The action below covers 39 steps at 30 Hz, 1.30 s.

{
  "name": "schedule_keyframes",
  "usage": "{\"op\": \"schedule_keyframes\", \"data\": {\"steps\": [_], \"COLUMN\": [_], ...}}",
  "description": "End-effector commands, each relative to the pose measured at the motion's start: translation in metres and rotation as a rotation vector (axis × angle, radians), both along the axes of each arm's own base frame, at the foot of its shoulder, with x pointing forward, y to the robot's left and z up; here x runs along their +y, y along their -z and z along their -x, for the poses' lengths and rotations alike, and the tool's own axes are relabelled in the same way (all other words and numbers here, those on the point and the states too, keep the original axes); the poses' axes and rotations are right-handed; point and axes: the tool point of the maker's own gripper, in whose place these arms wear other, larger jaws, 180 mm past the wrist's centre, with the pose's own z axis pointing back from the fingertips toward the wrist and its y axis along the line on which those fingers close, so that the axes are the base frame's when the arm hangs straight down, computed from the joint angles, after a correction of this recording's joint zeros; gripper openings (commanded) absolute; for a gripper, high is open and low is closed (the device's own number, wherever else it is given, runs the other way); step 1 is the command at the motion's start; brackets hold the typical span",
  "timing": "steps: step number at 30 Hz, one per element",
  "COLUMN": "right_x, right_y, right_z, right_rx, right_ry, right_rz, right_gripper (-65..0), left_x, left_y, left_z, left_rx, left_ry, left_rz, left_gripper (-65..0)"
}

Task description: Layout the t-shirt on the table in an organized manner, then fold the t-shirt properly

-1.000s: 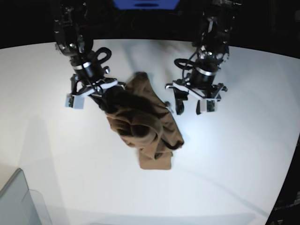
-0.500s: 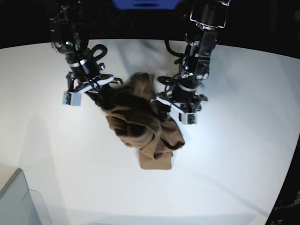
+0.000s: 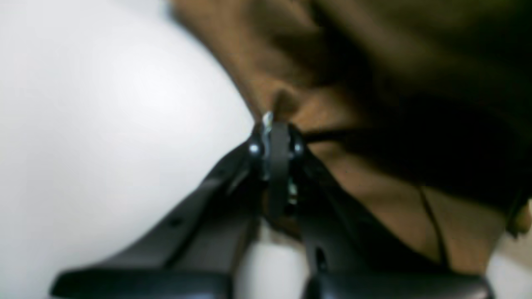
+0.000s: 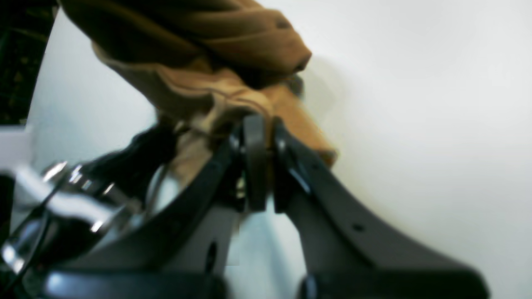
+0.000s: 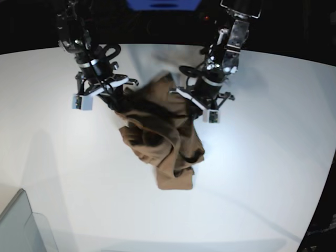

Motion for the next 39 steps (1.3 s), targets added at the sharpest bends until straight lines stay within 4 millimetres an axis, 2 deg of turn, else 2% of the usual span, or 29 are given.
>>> {"op": "schedule_keyframes", "data": {"steps": [1,3,8,12,15,21,24,29,31,33,36,39], "right_x": [-0.005,-0.016,-0.027,-0.038,-0.032,0.012,0.016,0.004,-0.007,-0.019,-0.039,-0.068], "right_y": [-0.015,-0.018,-0.036,-0.046,-0.036,0.016,0.023,0.015,0.014,0.012,0.012,-0.006], "right_z": [-0.008,-0.01,-0.017,-0.019,-0.01,0.018,0.023,0.02,0.019,0.017,0.02,0.018], "right_rx": [-0.06,-0.068,-0.119,-0.144,-0.104,0.054,0.07,0.046,0.04,0.036,0.036,-0.008], "right_ry": [0.017,0.051,0.092,0.169,0.191,0.049,0.002,-0.004,0.019,0.048,0.094,0.169], "right_rz": [-0.007,-0.002,-0.004,-0.033,-0.064,-0.072,-0.047,-0.014,0.001,0.014,0.039,0.069], "right_gripper": [-65.0,-65.0,-65.0,-65.0,-65.0,-65.0,-65.0,-65.0,-62.6,-57.0,-44.7,-35.8], "left_x": [0.002,0.023,0.087,0.118,0.131,0.15,0.15,0.15,0.15,0.15,0.152,0.151], "left_y": [-0.03,-0.044,-0.076,-0.091,-0.089,-0.075,-0.069,-0.045,-0.039,-0.035,-0.032,-0.032], "left_z": [-0.015,-0.011,-0.009,-0.002,0.007,0.023,0.03,0.043,0.046,0.051,0.053,0.053], "left_rx": [-0.102,-0.134,-0.211,-0.244,-0.233,-0.187,-0.166,-0.101,-0.084,-0.069,-0.062,-0.061], "left_ry": [-0.005,-0.045,-0.204,-0.278,-0.307,-0.346,-0.345,-0.345,-0.345,-0.345,-0.348,-0.347], "left_rz": [0.014,0.002,-0.031,-0.059,-0.075,-0.102,-0.106,-0.111,-0.112,-0.114,-0.117,-0.116], "left_gripper": [-64.9,-64.9,-64.9,-64.9,-64.9,-64.9,-64.9,-64.9,-64.9,-64.9,-64.9,-64.9]}}
